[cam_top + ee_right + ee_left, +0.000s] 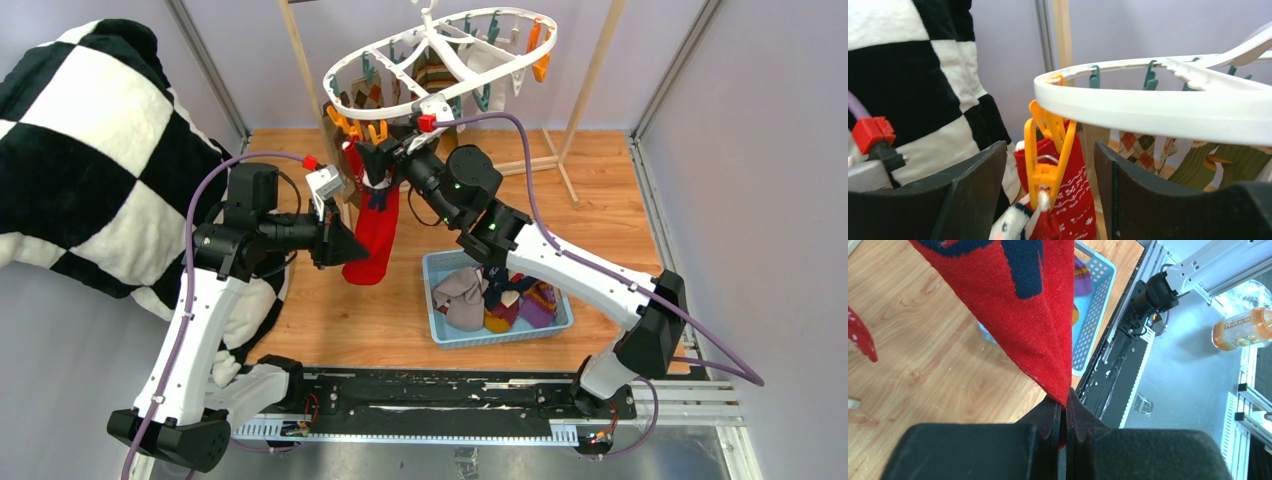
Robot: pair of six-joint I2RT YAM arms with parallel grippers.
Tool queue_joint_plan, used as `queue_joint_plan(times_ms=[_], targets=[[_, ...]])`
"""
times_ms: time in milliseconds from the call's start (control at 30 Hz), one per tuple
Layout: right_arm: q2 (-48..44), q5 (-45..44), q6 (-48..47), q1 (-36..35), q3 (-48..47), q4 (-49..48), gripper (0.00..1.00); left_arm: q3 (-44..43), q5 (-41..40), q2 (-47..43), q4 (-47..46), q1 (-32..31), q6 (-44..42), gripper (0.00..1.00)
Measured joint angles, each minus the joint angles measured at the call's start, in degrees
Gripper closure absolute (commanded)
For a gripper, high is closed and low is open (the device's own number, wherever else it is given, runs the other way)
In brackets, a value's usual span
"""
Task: Remove the socks clipped to the hanger
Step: Remove the sock from the hanger.
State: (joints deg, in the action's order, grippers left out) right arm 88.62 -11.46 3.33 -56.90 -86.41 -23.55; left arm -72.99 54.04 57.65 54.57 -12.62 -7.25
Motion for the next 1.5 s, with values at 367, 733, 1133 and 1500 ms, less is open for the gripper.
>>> queue_joint_plan(times_ms=[367, 733, 1133, 1500], targets=[[1.33, -3.61, -4.07, -0.09, -2.23, -2.60, 0.66, -0.09, -0.42, 0.04, -0.02, 0.00, 0.20, 1.00], [0.70, 0.00, 0.24, 0.92, -3.13, -1.42, 0.87, -0.09, -1.88, 0.74, 0.00, 0.00, 0.09, 1.00], [-9.11, 16.20, 6.75, 2.93, 6.88, 2.21, 0.00, -0.17, -2.58, -0.33, 0.00, 0.00, -1.05, 1.00], [-19.71, 37.27, 14.16, 3.67, 33.11, -3.98, 0.00, -0.24, 0.48, -2.23, 0.02, -0.09, -1.81, 1.00]])
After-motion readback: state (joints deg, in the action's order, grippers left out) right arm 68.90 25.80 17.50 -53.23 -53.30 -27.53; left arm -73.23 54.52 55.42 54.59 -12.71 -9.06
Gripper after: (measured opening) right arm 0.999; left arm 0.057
